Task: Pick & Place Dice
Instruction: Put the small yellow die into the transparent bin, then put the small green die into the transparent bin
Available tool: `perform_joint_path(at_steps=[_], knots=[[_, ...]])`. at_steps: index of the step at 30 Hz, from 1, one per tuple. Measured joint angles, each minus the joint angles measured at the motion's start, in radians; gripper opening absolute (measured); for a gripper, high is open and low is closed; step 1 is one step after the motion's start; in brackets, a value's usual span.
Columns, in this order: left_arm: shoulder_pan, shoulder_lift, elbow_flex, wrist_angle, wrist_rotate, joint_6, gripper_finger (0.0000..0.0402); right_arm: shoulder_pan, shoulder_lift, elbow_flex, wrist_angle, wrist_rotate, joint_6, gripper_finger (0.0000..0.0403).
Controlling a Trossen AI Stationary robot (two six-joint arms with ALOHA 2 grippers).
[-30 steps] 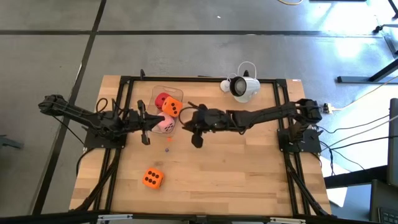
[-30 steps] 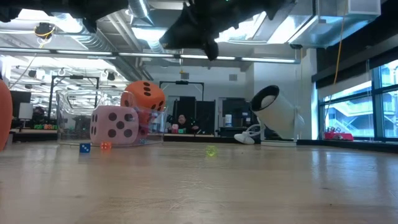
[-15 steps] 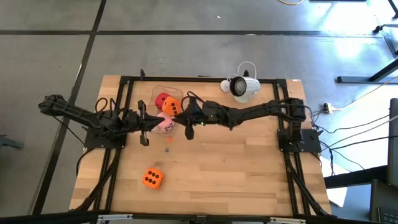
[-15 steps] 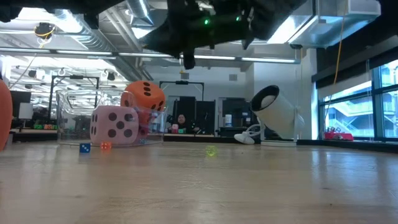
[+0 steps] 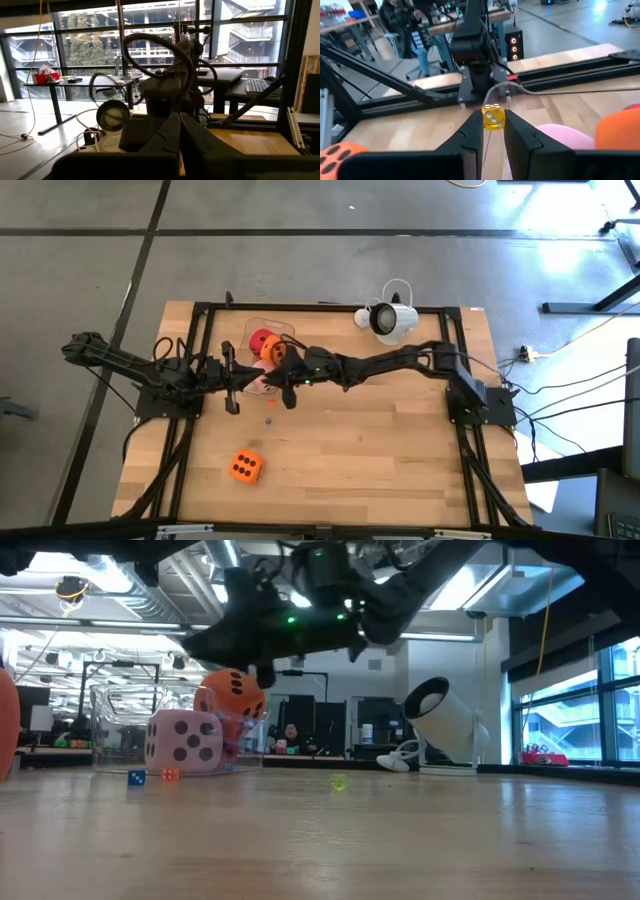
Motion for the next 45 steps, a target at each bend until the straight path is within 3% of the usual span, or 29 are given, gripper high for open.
perform_joint_path(at_steps=[6, 16, 29, 37, 45], knots=[[0.0, 0.0, 0.0, 0.0, 0.0, 0.0, 0.0004, 0.0, 0.058, 0.101, -0.123, 0.001, -0.032, 0.0057], [0.0, 0.0, 0.0, -0.001, 0.001, 0.0, 0.0004, 0.0, 0.056, 0.108, -0.226, 0.044, -0.056, 0.0064], [0.0, 0.0, 0.0, -0.001, 0.001, 0.0, 0.0004, 0.001, 0.056, 0.108, -0.243, 0.045, -0.022, 0.0145], [0.0, 0.0, 0.0, -0.002, 0.001, -0.001, 0.0004, 0.001, 0.042, 0.108, -0.259, -0.022, 0.027, 0.0172], [0.0, 0.0, 0.0, -0.049, 0.002, -0.037, 0.0004, 0.003, -0.062, 0.108, -0.314, -0.091, 0.013, 0.017]])
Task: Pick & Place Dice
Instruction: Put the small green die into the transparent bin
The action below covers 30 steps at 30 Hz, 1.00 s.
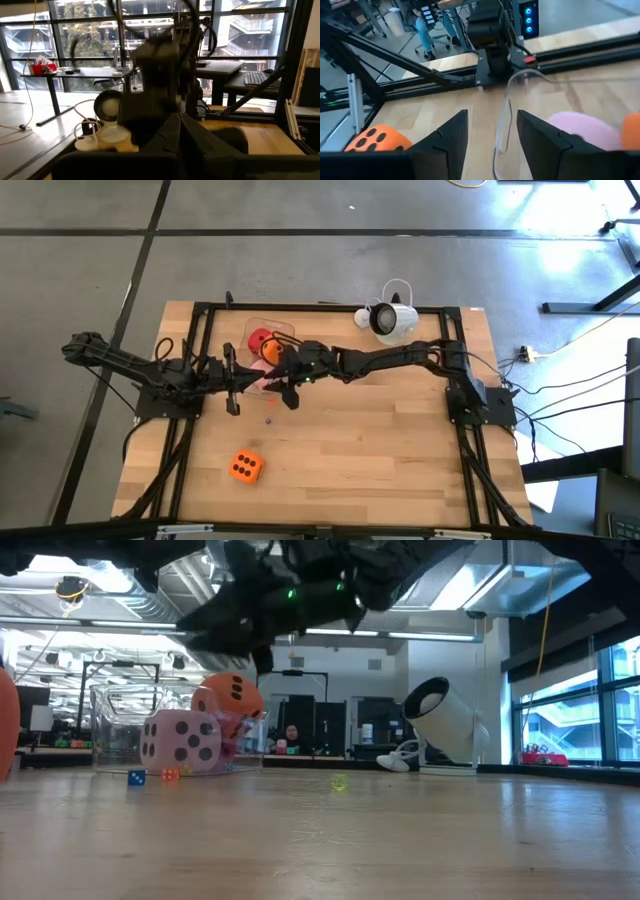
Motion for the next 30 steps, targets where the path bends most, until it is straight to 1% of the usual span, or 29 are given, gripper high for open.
perform_joint_path(at_steps=[3, 8, 12, 16, 21, 23, 26, 30], knots=[[0.0, -0.001, 0.0, 0.002, 0.004, -0.023, 0.0004, 0.0, -0.047, 0.0, -0.055, -0.003, -0.043, 0.0169], [0.0, -0.001, 0.0, 0.002, 0.006, -0.034, 0.0004, 0.003, -0.101, 0.0, -0.247, -0.003, -0.089, 0.0169], [0.0, -0.001, 0.0, 0.003, 0.006, -0.034, 0.0004, 0.017, -0.119, 0.0, -0.371, -0.003, -0.102, 0.0169], [0.0, -0.001, 0.0, 0.003, 0.007, -0.037, 0.0004, 0.038, -0.131, -0.001, -0.457, -0.004, -0.145, 0.0171], [0.0, -0.001, 0.0, 0.002, 0.006, -0.043, 0.0004, 0.051, -0.158, 0.0, -0.557, -0.003, -0.149, 0.0171], [0.0, -0.001, 0.0, 0.001, 0.006, -0.042, 0.0004, 0.053, -0.171, -0.001, -0.61, 0.012, -0.154, 0.0171], [0.0, -0.001, 0.0, 0.001, 0.005, -0.027, 0.0004, 0.06, -0.174, 0.0, -0.645, 0.021, -0.187, 0.0171], [0.0, 0.0, 0.0, -0.011, 0.005, -0.032, 0.0004, 0.063, -0.174, -0.006, -0.702, -0.017, -0.223, 0.0171]])
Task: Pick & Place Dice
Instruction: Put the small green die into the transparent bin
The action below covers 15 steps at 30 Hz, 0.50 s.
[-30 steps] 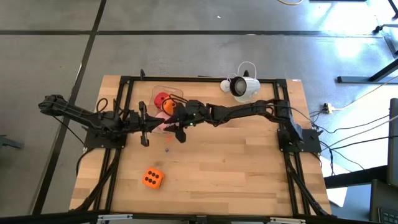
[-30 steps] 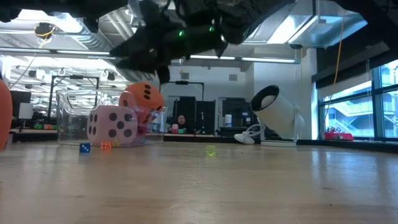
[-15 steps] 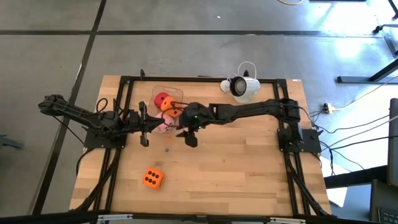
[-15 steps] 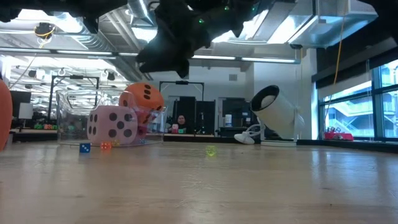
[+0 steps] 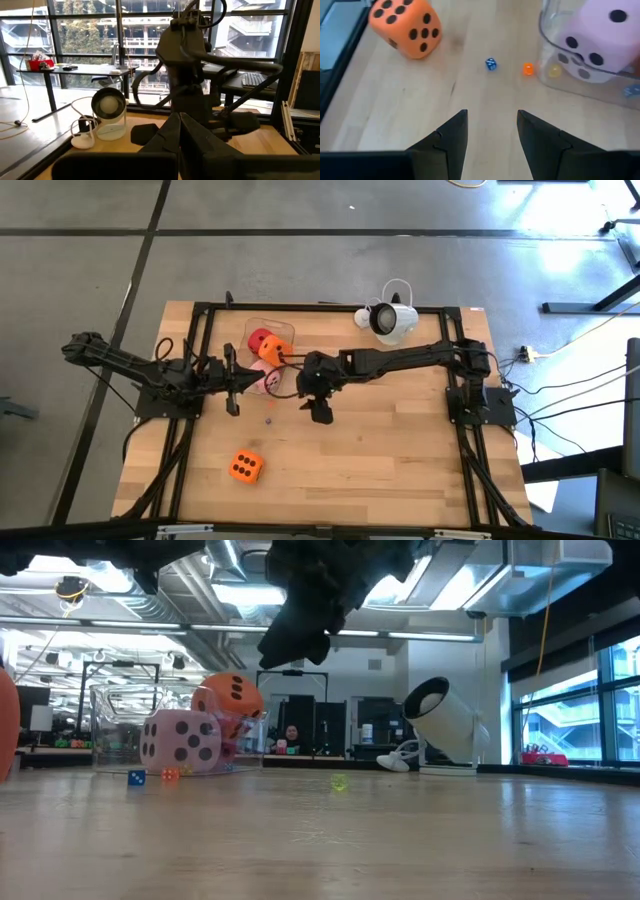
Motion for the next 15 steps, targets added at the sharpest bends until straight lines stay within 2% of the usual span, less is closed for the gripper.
perform_joint_path(at_steps=[15], knots=[[0.0, 0.0, 0.0, -0.032, -0.028, -0.01, 0.0004, -0.008, -0.009, -0.158, 0.006, -0.125, -0.052, 0.0171]])
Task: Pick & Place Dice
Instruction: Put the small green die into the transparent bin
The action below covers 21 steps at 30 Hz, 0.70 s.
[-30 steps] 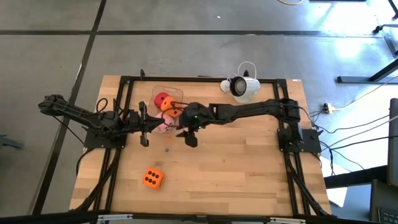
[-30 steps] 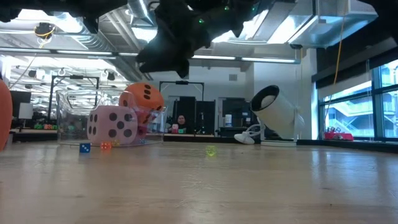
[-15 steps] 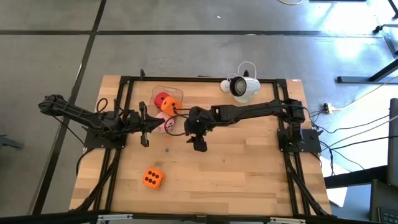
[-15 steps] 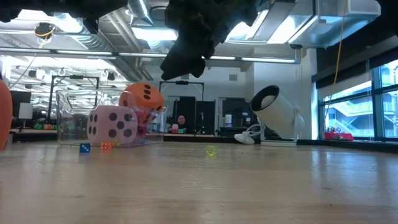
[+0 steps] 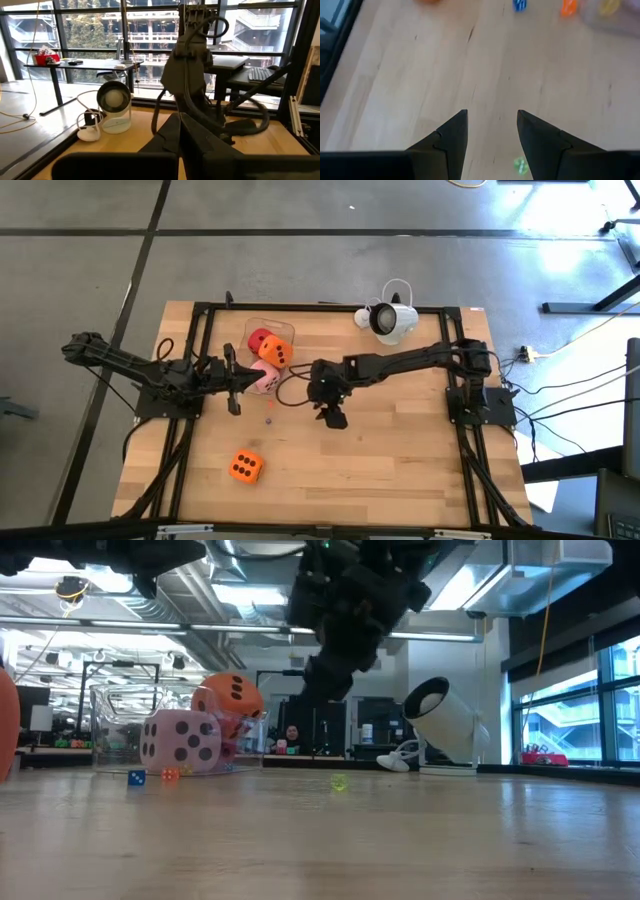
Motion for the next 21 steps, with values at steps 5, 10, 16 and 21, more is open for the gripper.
perform_joint_path(at_steps=[5, 10, 16, 21], knots=[[0.0, 0.0, 0.0, 0.0, 0.0, 0.0, 0.0004, -0.01, 0.0, -0.045, 0.005, -0.008, -0.008, 0.0171], [0.0, 0.0, 0.0, 0.0, 0.0, -0.001, 0.0004, -0.023, 0.0, -0.105, 0.052, -0.02, -0.022, 0.0171], [0.0, 0.0, 0.0, 0.0, -0.001, -0.001, 0.0004, -0.03, 0.002, -0.174, 0.113, -0.021, -0.023, 0.0172], [0.0, 0.0, 0.0, 0.0, -0.002, -0.001, 0.0004, -0.029, 0.002, -0.203, 0.141, 0.003, -0.023, 0.0172]])
